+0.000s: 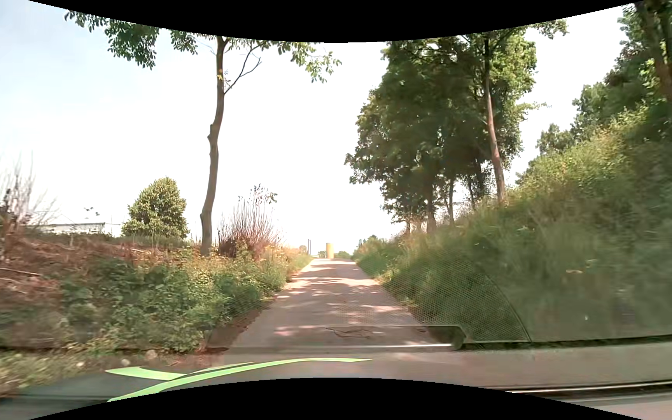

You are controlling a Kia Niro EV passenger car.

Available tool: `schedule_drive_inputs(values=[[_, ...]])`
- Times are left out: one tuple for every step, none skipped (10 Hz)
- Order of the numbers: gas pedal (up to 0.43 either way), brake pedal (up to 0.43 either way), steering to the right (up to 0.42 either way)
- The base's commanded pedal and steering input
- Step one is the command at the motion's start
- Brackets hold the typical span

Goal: Follow the waypoints while adhering to traffic rules and regulations

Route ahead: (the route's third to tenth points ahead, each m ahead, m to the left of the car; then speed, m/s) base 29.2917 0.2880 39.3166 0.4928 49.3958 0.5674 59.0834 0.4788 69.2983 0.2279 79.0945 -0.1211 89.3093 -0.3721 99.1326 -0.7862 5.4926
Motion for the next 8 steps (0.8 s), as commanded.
schedule_drive_inputs(values=[[0.358,0.000,-0.003],[0.358,0.000,-0.003],[0.350,0.000,-0.002],[0.350,0.000,-0.001],[0.331,0.000,-0.003],[0.319,0.000,-0.004],[0.319,0.000,-0.004],[0.319,0.000,-0.004]])
